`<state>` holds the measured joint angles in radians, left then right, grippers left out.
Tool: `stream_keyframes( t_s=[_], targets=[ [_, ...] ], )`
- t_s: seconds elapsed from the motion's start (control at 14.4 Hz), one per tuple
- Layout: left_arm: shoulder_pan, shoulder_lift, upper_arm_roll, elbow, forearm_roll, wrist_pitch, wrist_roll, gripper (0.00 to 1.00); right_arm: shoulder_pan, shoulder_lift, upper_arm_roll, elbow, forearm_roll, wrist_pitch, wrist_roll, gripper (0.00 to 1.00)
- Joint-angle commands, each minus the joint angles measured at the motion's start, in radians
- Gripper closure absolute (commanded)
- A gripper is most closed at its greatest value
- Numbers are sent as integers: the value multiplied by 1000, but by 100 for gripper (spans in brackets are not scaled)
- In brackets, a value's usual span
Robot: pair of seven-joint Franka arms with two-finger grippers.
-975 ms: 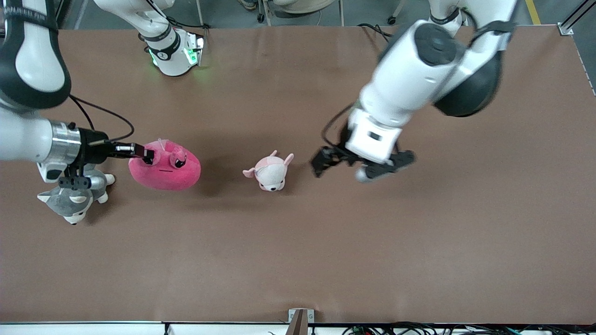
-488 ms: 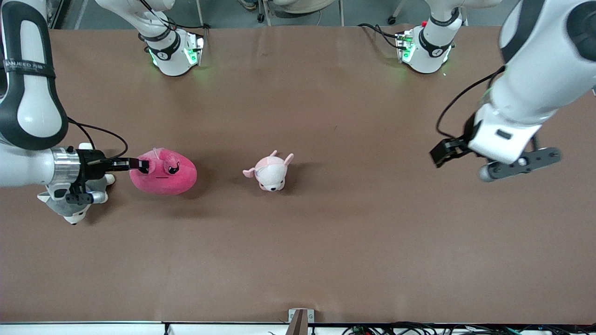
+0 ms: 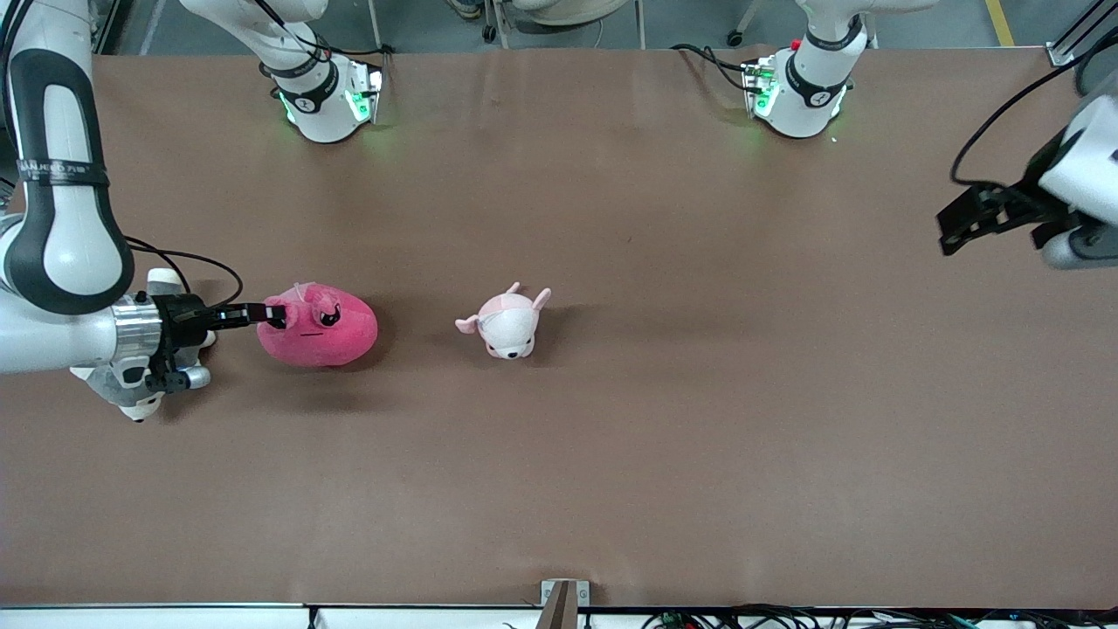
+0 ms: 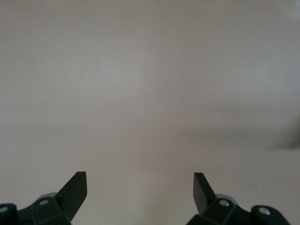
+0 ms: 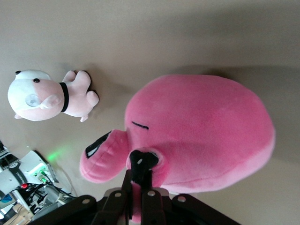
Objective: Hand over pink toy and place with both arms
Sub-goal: 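Open the left gripper and withdraw it while the right gripper holds, then lower the pink plush beside the grey cat and open the right gripper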
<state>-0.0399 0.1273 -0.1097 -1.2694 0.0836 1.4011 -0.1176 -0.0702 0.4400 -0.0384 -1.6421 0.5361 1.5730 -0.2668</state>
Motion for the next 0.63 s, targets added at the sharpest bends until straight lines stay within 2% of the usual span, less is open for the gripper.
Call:
stream_keyframes(
  t_s=[0.0, 0.35, 0.42, 0.56],
  targets=[
    [20, -122, 51, -152, -57, 1, 99, 0, -34, 38, 14, 21, 56, -19, -35, 100],
    [41, -254, 56, -304, -71, 3, 96, 0, -39, 77, 14, 41, 58, -18, -74, 99],
    [37, -271, 48, -332, -71, 4, 84, 0, -39, 77, 14, 42, 58, -19, -66, 90],
    [32, -284, 45, -354, -71, 15, 78, 0, -40, 74, 14, 45, 53, -16, -61, 0]
  ],
)
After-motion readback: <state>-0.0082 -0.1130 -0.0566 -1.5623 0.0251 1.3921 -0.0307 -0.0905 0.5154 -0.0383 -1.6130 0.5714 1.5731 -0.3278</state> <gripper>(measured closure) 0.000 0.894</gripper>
